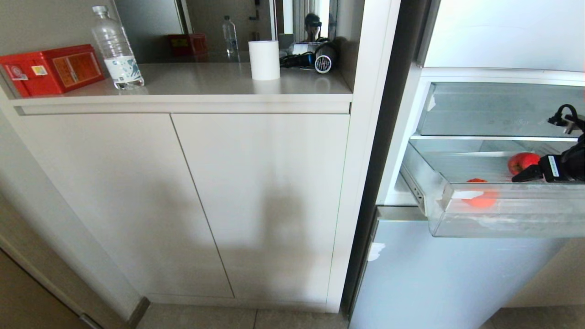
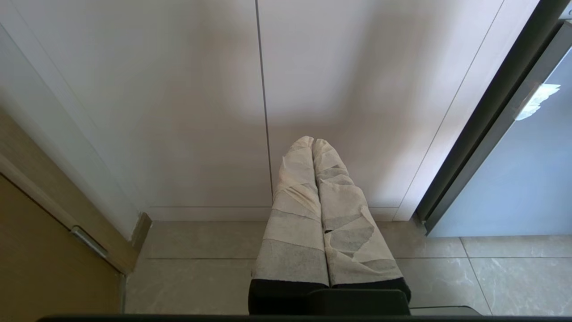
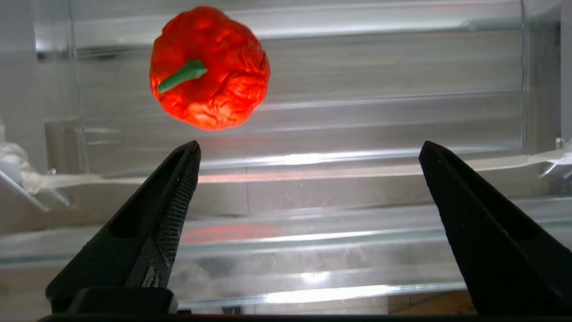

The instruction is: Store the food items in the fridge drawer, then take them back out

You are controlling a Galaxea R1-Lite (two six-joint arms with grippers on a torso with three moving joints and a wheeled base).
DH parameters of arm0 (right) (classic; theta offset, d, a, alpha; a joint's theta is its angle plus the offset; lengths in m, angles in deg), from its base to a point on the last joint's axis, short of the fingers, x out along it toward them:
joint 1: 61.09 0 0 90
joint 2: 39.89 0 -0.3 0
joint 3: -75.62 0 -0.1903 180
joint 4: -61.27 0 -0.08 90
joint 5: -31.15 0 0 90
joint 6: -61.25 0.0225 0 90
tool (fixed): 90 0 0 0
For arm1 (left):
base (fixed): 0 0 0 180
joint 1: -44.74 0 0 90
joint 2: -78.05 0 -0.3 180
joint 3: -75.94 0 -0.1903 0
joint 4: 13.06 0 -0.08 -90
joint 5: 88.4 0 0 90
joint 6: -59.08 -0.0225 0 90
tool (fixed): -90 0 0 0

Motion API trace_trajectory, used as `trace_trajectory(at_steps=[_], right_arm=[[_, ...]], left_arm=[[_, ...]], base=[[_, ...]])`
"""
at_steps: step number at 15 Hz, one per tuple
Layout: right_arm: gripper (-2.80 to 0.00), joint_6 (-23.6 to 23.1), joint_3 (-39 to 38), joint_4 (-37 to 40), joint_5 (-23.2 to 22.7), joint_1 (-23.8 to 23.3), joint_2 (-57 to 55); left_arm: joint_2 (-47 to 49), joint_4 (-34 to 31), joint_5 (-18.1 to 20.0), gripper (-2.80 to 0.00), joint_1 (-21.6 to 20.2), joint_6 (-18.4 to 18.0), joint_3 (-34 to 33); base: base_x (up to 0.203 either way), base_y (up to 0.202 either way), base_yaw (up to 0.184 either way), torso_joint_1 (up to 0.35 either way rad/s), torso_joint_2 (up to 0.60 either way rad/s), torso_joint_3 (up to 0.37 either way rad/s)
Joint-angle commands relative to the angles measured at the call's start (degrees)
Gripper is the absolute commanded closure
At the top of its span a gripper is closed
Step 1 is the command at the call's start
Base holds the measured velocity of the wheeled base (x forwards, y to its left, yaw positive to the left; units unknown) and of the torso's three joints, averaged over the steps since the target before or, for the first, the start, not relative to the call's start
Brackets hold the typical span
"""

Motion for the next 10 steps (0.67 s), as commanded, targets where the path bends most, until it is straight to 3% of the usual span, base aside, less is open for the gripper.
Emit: trace_trajectory(at_steps=[1, 8, 10], right_arm=[[-2.8, -0.8, -0.3, 2.9, -0.1, -1.1, 1.4], [-2.8, -1.8, -1.7, 5.5, -0.2, -2.2, 2.9], [-2.8, -4.1, -3.1, 7.5, -0.2, -2.7, 5.2]], left_arm=[[0.1, -0.1, 0.0, 0.0, 0.0, 0.0, 0.0], [0.1, 0.0, 0.0, 0.0, 0.0, 0.0, 0.0], [0.1, 0.0, 0.0, 0.0, 0.0, 0.0, 0.0]], base=[[0.0, 0.0, 0.0, 0.0, 0.0, 0.0], [0.0, 0.0, 0.0, 0.0, 0.0, 0.0], [0.0, 0.0, 0.0, 0.0, 0.0, 0.0]])
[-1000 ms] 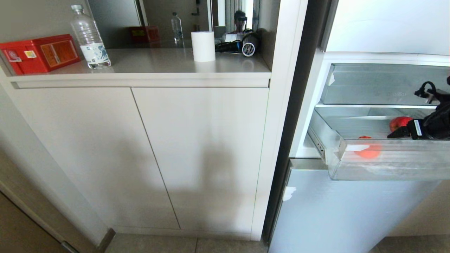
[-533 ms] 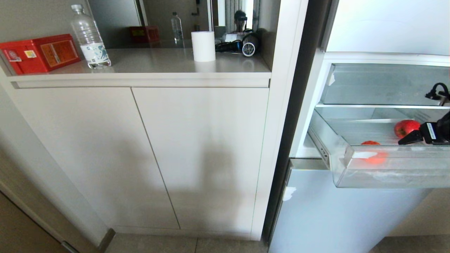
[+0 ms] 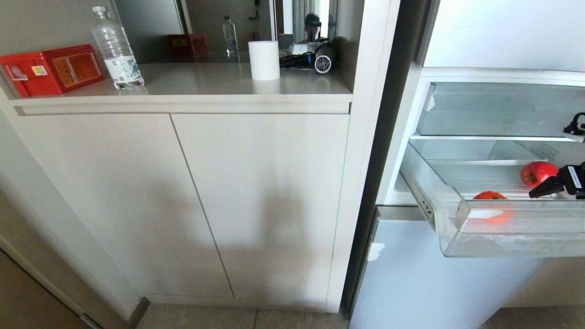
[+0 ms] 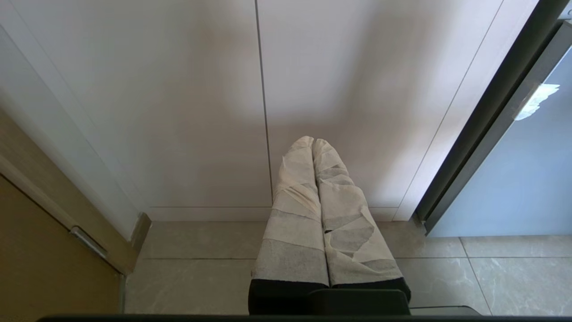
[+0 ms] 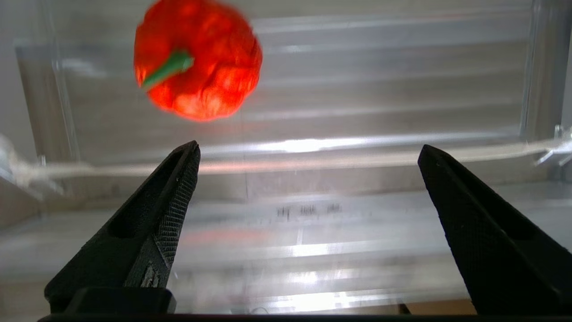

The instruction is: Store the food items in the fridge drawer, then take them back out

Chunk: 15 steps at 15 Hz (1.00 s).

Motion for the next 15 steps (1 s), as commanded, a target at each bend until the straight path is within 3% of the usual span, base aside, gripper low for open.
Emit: trace_trajectory(at_steps=[1, 5, 11, 15], right_arm=[[-2.8, -2.1, -1.1, 2.2, -0.1, -0.6, 2.8], [-2.8, -6.7, -2.9, 3.8, -0.4, -1.9, 3.7], [-2.8, -7.3, -4.9, 3.8, -0.7, -3.1, 4.5], [-2.8, -6.6, -4.0, -0.6, -5.2, -3.3, 3.5]], left_arm=[[0.1, 0.0, 0.0, 0.0, 0.0, 0.0, 0.0], [0.1, 0.0, 0.0, 0.0, 0.0, 0.0, 0.0], [0.1, 0.0, 0.0, 0.0, 0.0, 0.0, 0.0], [0.1, 0.0, 0.0, 0.0, 0.0, 0.1, 0.0]], base=[[0.0, 0.0, 0.0, 0.0, 0.0, 0.0], [0.0, 0.0, 0.0, 0.0, 0.0, 0.0], [0.0, 0.0, 0.0, 0.0, 0.0, 0.0], [0.0, 0.0, 0.0, 0.0, 0.0, 0.0]])
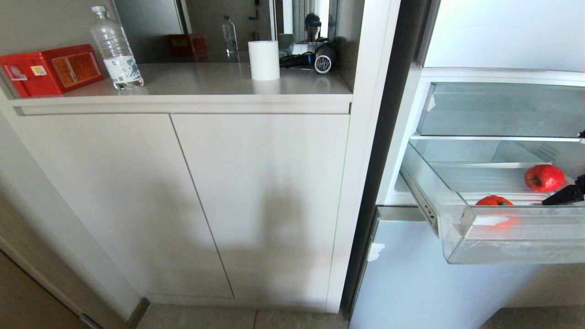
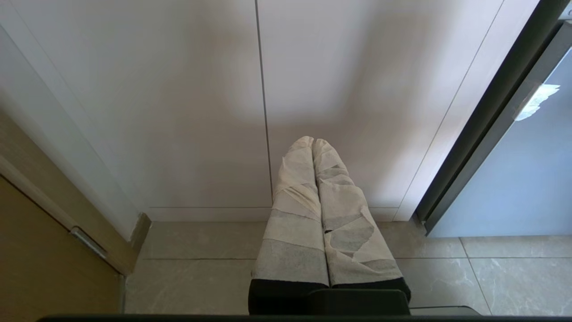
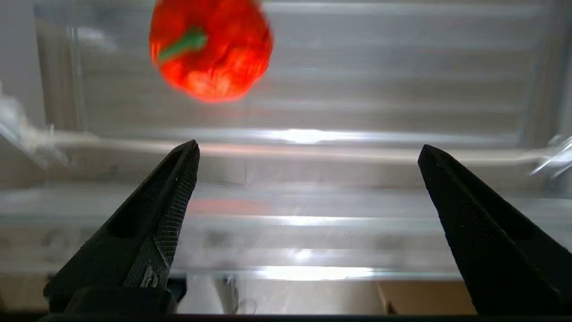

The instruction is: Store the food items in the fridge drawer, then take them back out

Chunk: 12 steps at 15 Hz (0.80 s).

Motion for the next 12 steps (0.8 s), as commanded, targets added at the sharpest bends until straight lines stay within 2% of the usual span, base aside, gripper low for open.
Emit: trace_trajectory(at_steps=[1, 4, 8, 12], right_arm=[[-2.8, 0.5, 0.0, -4.2, -1.1, 0.1, -1.0], [-2.8, 3.0, -1.4, -9.9, -6.9, 0.1, -1.7], [-2.8, 5.6, -4.3, -11.9, -9.9, -0.5, 4.5], [-2.8, 5.8, -8.0, -12.1, -12.1, -1.4, 10.4]], left_arm=[[0.1, 0.0, 0.0, 0.0, 0.0, 0.0, 0.0], [0.1, 0.0, 0.0, 0.0, 0.0, 0.0, 0.0], [0.1, 0.0, 0.0, 0.0, 0.0, 0.0, 0.0], [0.1, 0.0, 0.0, 0.0, 0.0, 0.0, 0.0]], base=[[0.0, 0.0, 0.0, 0.0, 0.0, 0.0], [0.0, 0.0, 0.0, 0.0, 0.0, 0.0], [0.0, 0.0, 0.0, 0.0, 0.0, 0.0], [0.0, 0.0, 0.0, 0.0, 0.0, 0.0]])
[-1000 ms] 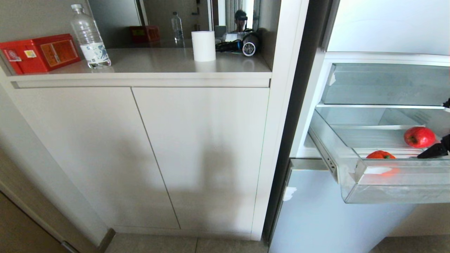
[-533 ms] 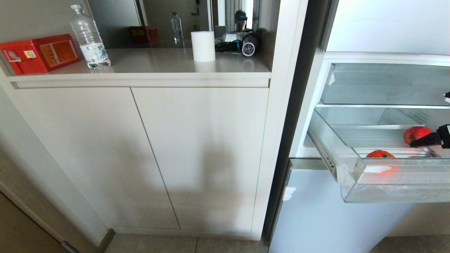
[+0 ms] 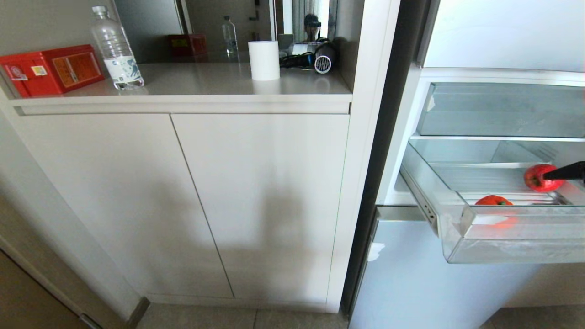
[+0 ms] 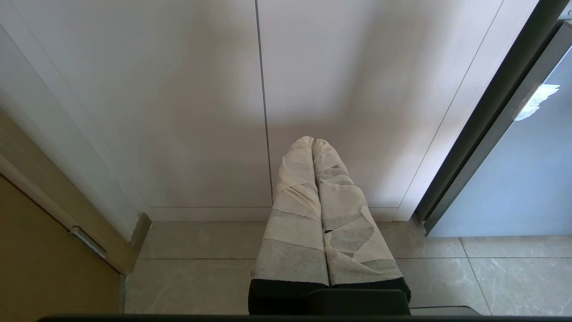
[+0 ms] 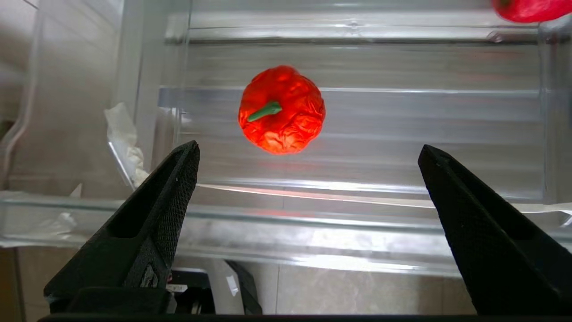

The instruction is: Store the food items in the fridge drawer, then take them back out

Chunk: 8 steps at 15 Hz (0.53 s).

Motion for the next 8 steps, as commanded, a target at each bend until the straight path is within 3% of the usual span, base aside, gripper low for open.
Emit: trace_trajectory(at_steps=[1, 5, 8], right_arm=[[-2.8, -0.2, 0.2, -0.2, -0.1, -0.1, 0.9], [-2.8, 0.0, 5.7, -0.9, 1.7, 3.7, -7.5], [-2.8, 2.3, 7.4, -0.9, 10.1, 9.9, -11.1]], left_arm=[[0.1, 0.0, 0.0, 0.0, 0.0, 0.0, 0.0], [0.1, 0.0, 0.0, 0.0, 0.0, 0.0, 0.0], [0.1, 0.0, 0.0, 0.0, 0.0, 0.0, 0.0]], base=[[0.0, 0.0, 0.0, 0.0, 0.0, 0.0], [0.0, 0.0, 0.0, 0.0, 0.0, 0.0], [0.0, 0.0, 0.0, 0.0, 0.0, 0.0]])
